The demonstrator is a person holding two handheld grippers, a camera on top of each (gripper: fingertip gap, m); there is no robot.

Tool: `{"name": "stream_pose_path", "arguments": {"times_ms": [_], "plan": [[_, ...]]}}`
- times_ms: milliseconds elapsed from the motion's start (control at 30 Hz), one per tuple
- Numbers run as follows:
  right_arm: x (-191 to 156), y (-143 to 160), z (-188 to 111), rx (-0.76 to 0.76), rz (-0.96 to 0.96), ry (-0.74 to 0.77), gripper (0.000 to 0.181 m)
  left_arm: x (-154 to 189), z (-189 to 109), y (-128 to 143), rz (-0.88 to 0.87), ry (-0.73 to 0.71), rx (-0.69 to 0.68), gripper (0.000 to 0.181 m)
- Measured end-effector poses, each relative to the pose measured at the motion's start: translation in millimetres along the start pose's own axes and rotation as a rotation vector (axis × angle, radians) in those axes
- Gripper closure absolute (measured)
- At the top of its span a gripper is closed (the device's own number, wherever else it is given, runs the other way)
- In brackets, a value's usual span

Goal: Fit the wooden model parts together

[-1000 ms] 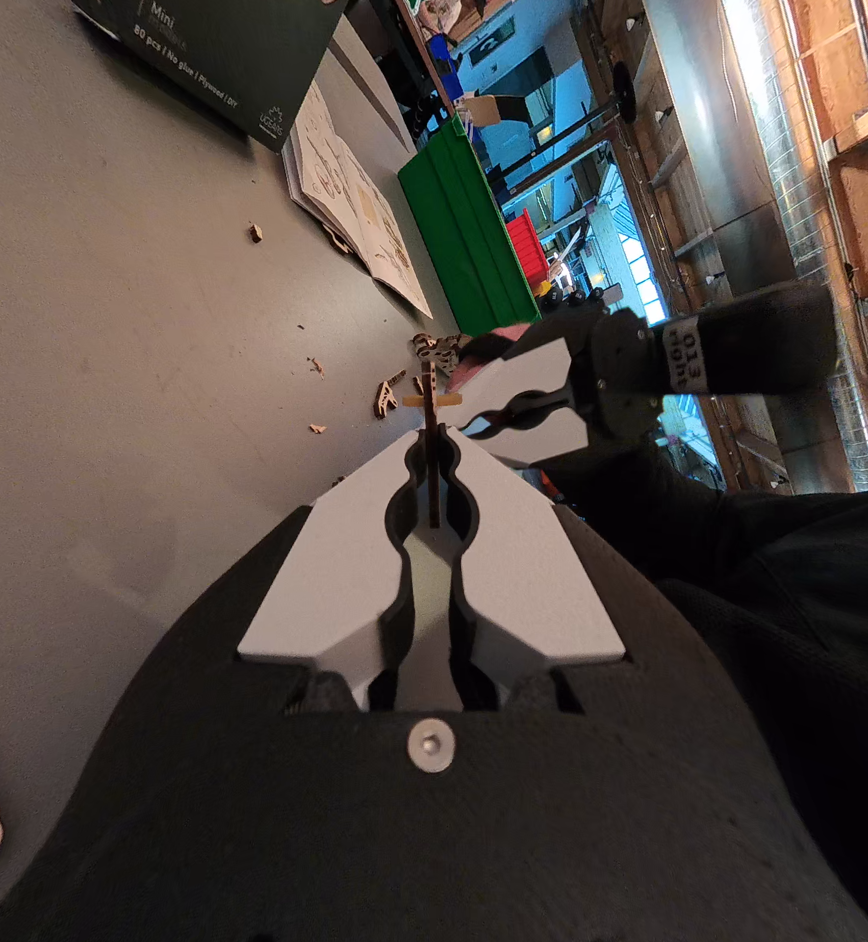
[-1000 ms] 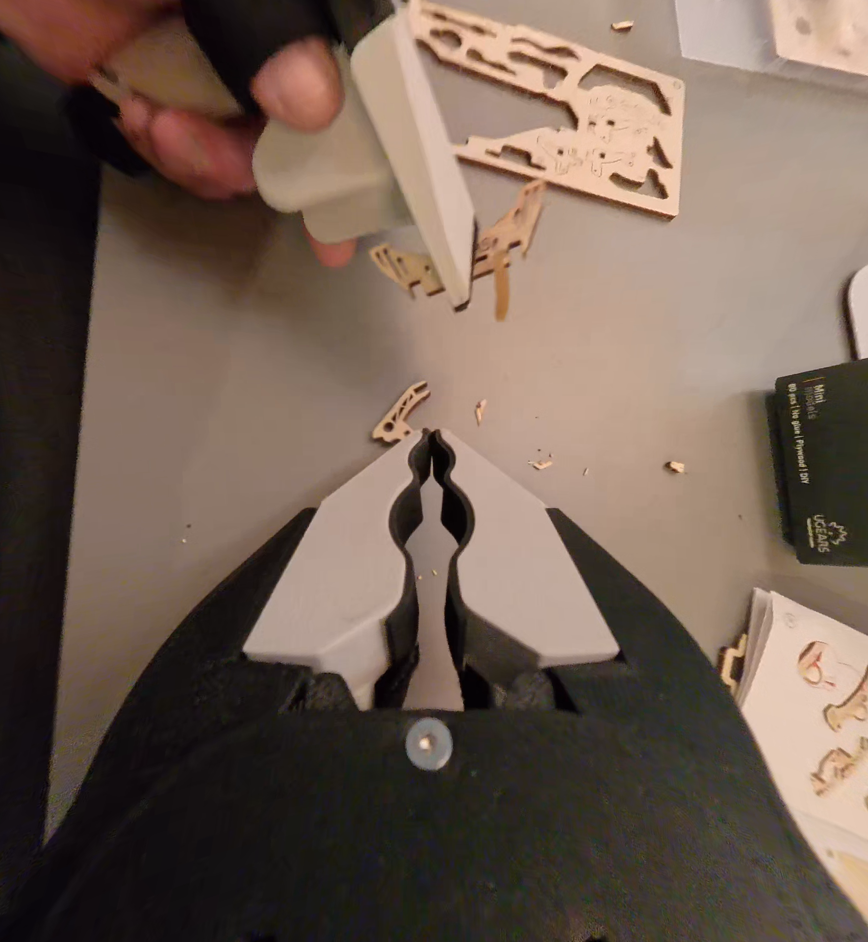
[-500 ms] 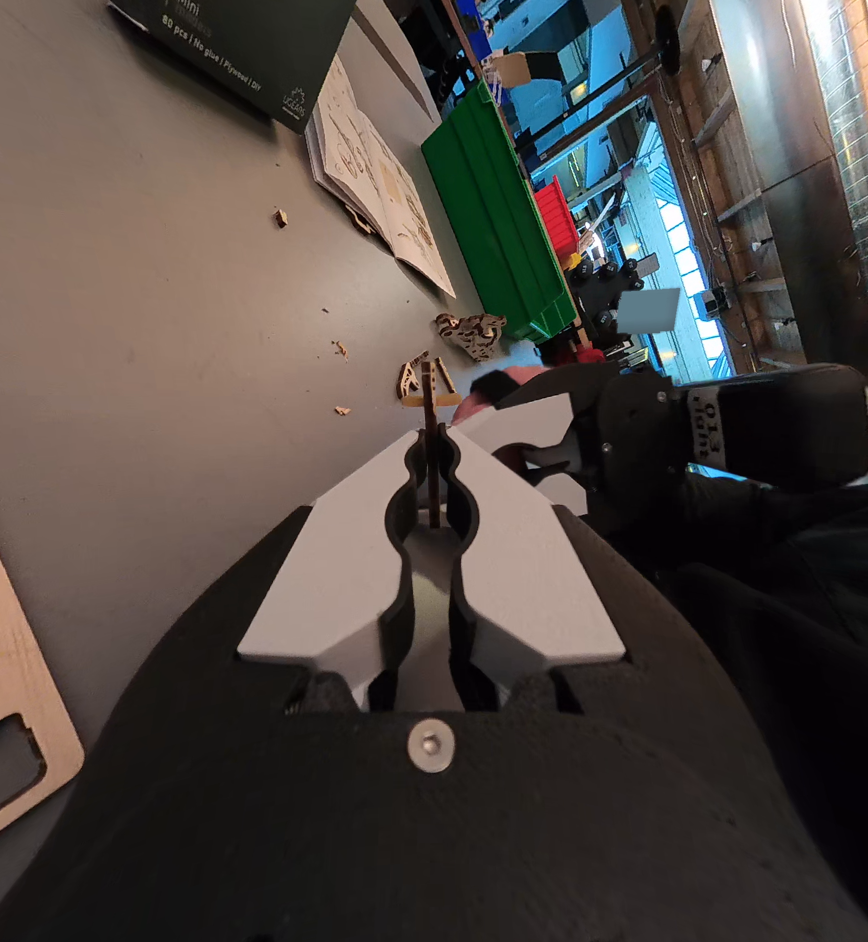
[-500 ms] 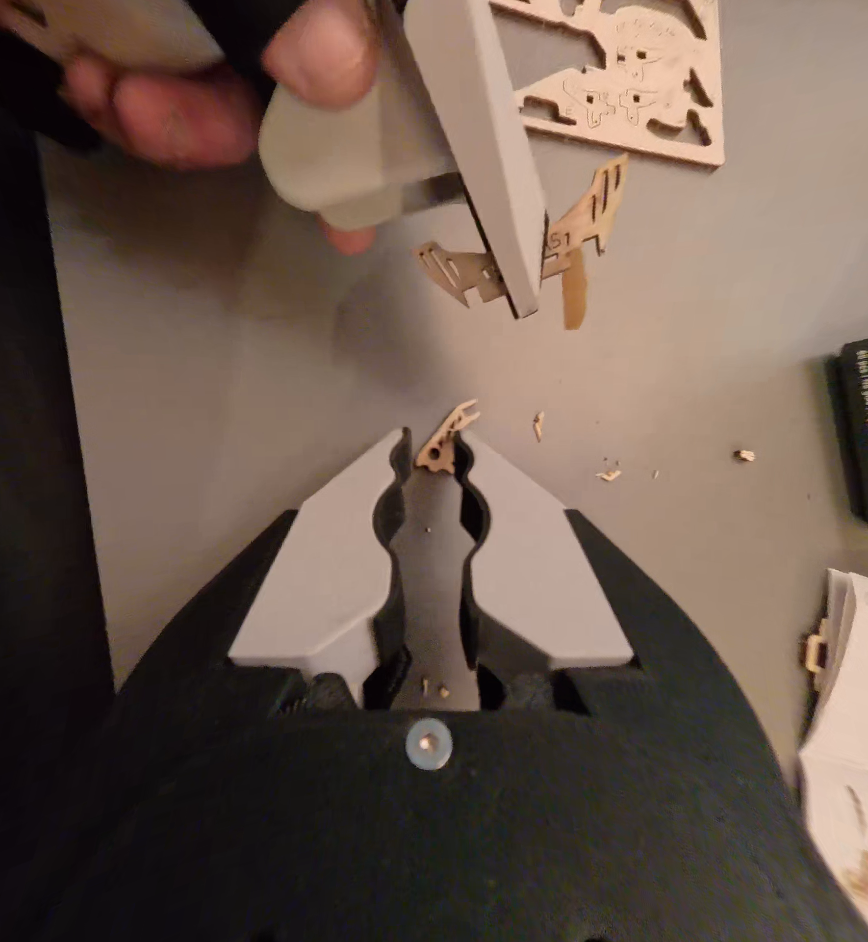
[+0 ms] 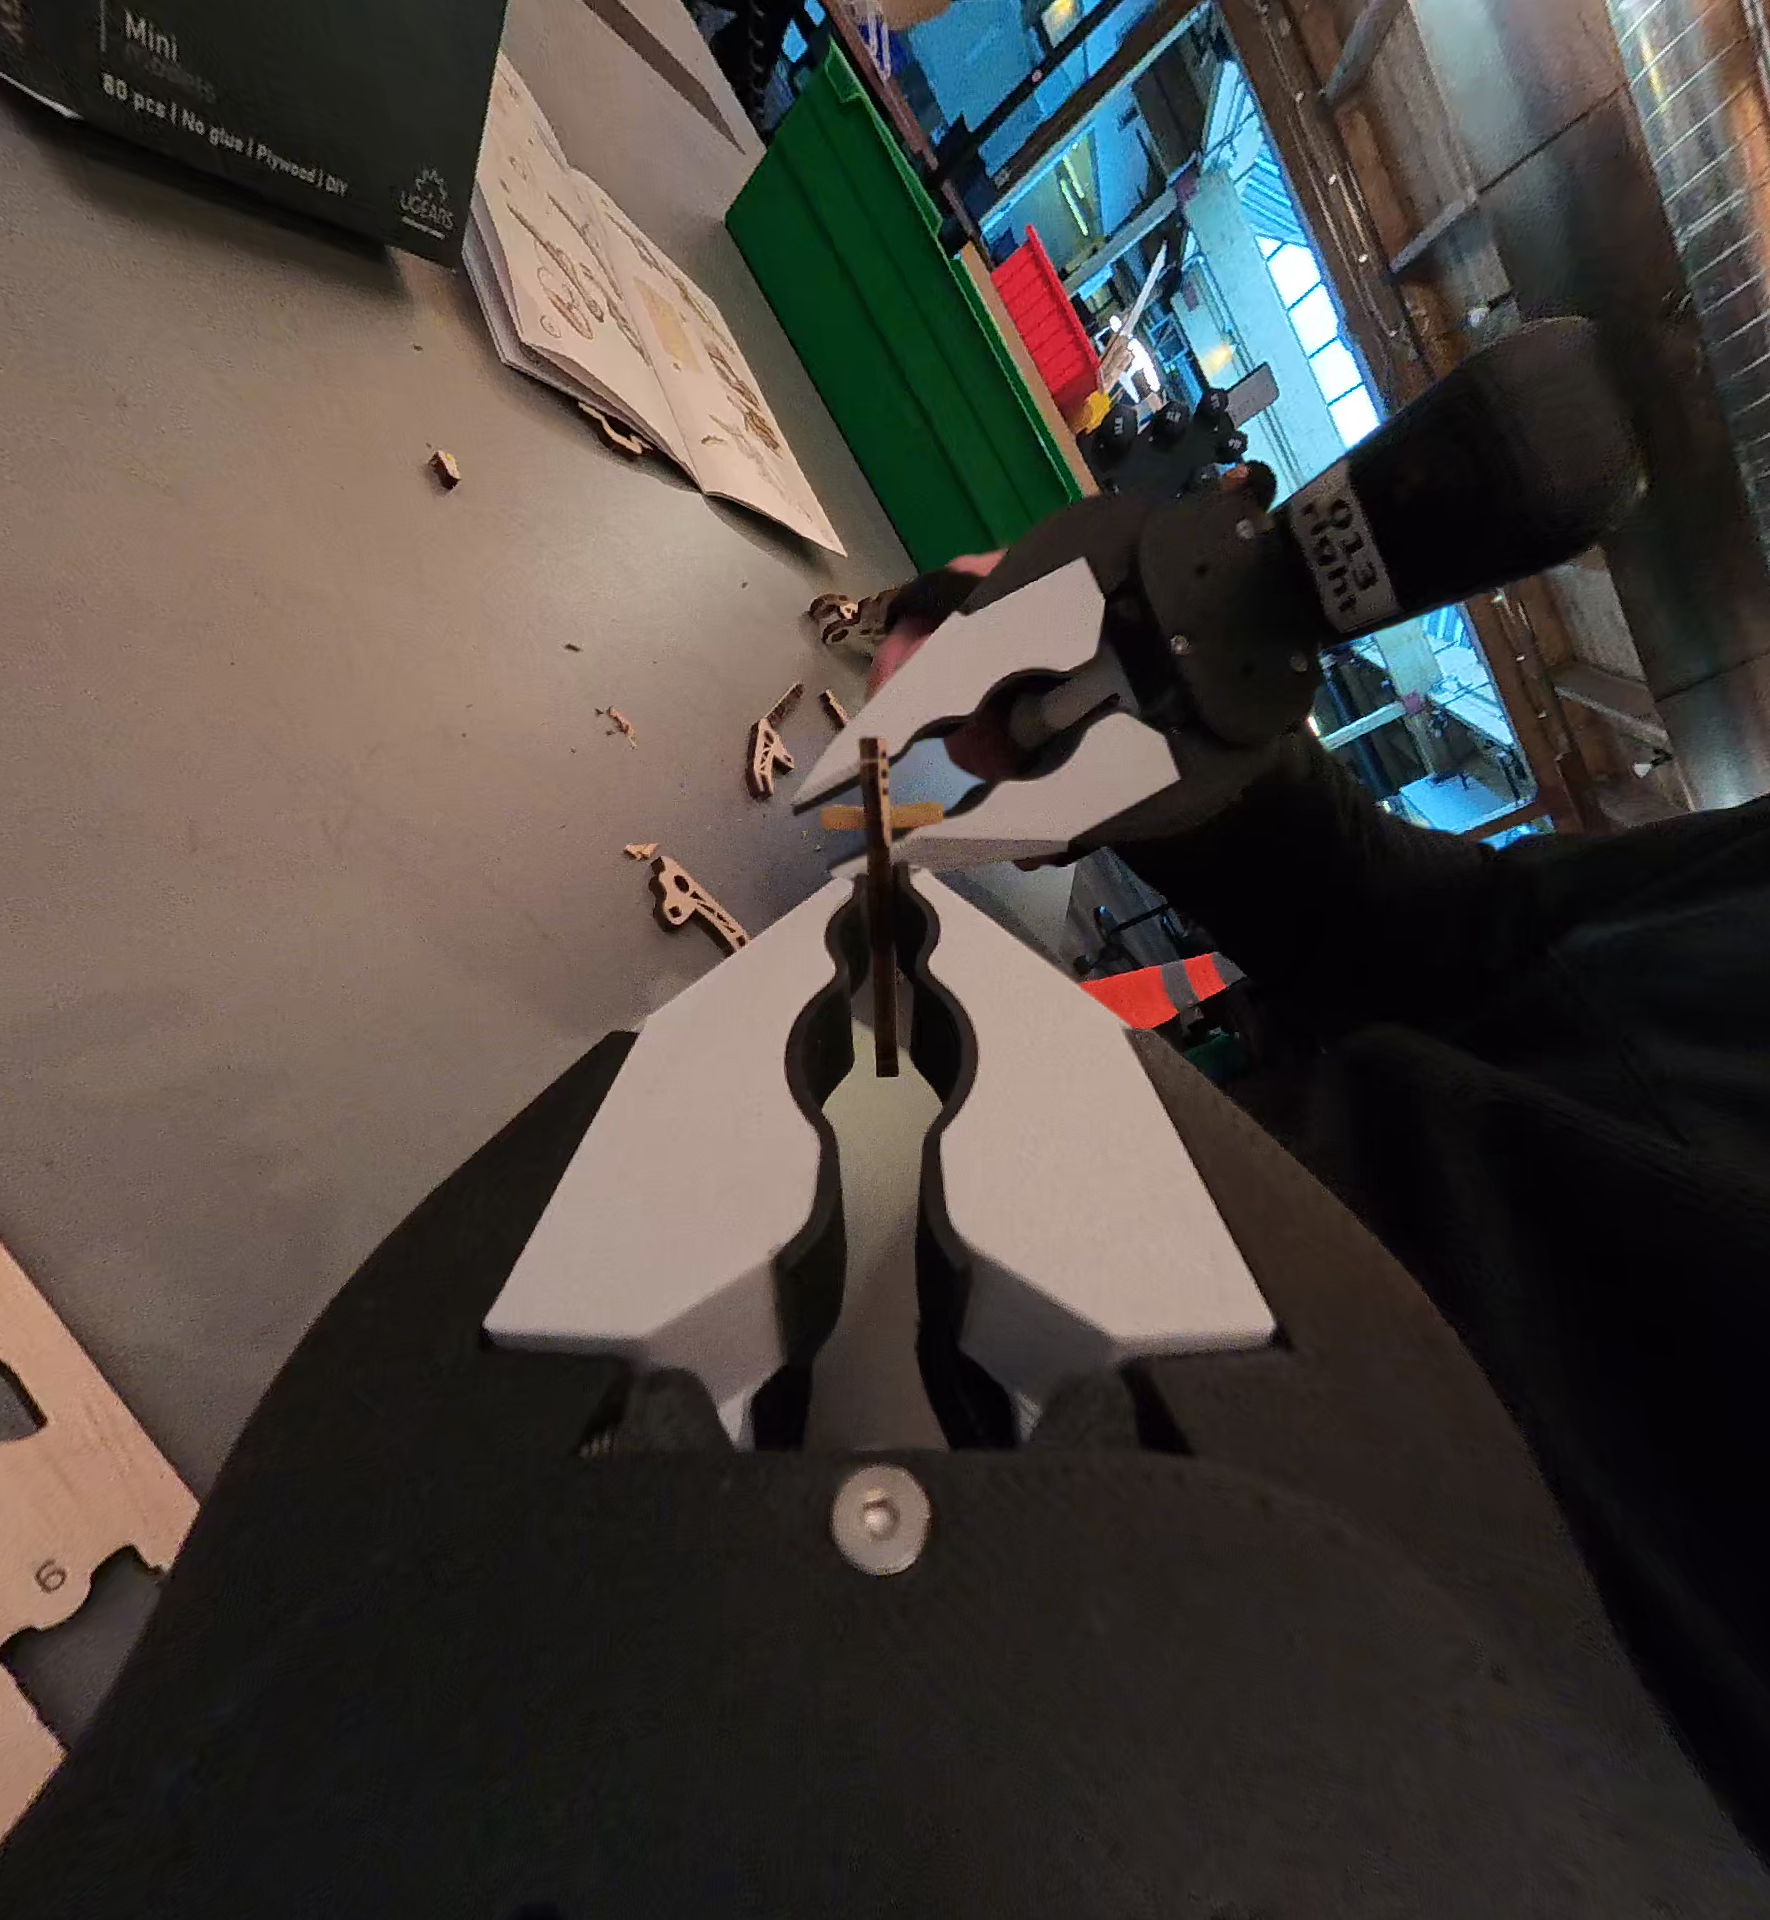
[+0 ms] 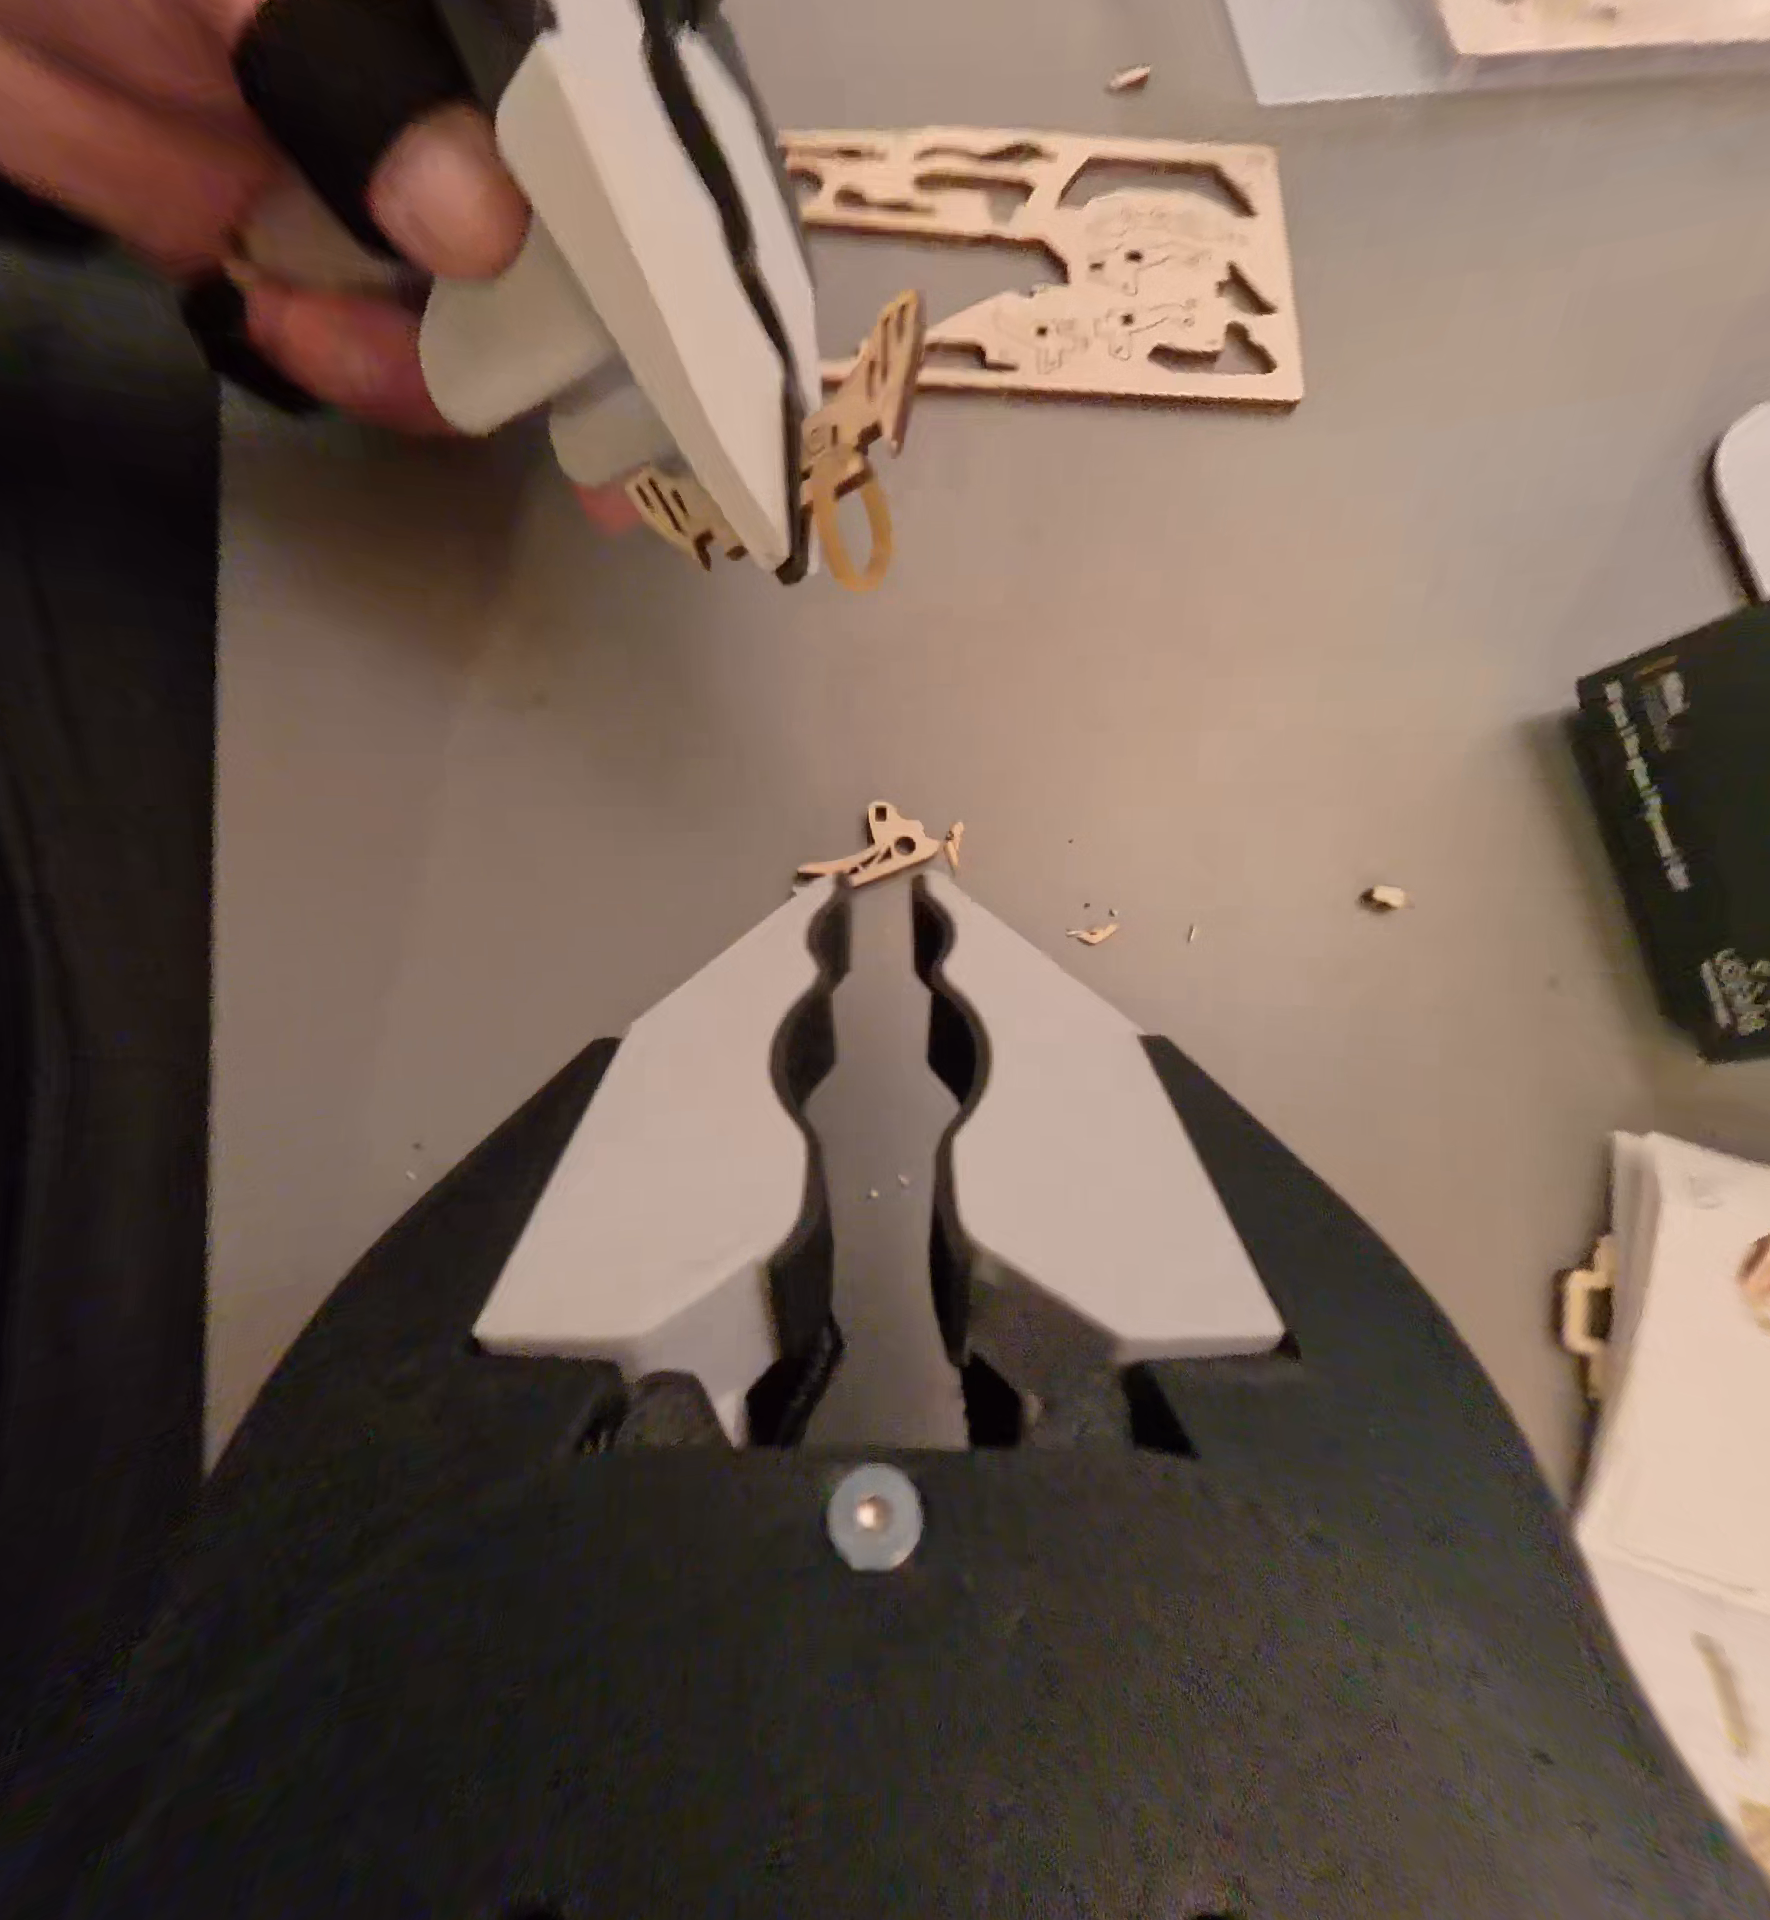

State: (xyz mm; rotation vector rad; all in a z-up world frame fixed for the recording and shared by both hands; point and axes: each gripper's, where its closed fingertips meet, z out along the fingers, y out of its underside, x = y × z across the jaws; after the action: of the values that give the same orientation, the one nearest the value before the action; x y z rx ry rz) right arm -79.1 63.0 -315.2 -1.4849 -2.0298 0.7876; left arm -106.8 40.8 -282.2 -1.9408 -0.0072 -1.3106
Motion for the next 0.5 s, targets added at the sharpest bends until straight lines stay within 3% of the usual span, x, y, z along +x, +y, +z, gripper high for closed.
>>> {"name": "stream_pose_path", "arguments": {"times_ms": [100, 233, 500], "plan": [[-1, 2, 6, -0.066, -0.111, -0.023, 0.159, -1, 2, 4, 0.008, -0.013, -0.022, 0.181], [-1, 5, 11, -0.16, -0.41, -0.069, 0.156, -2, 1, 5, 0.008, -0.021, -0.021, 0.181], [-3, 8, 29, -0.229, -0.776, -0.382, 0.144, 1, -5, 14, 0.001, -0.034, 0.002, 0.181]]}}
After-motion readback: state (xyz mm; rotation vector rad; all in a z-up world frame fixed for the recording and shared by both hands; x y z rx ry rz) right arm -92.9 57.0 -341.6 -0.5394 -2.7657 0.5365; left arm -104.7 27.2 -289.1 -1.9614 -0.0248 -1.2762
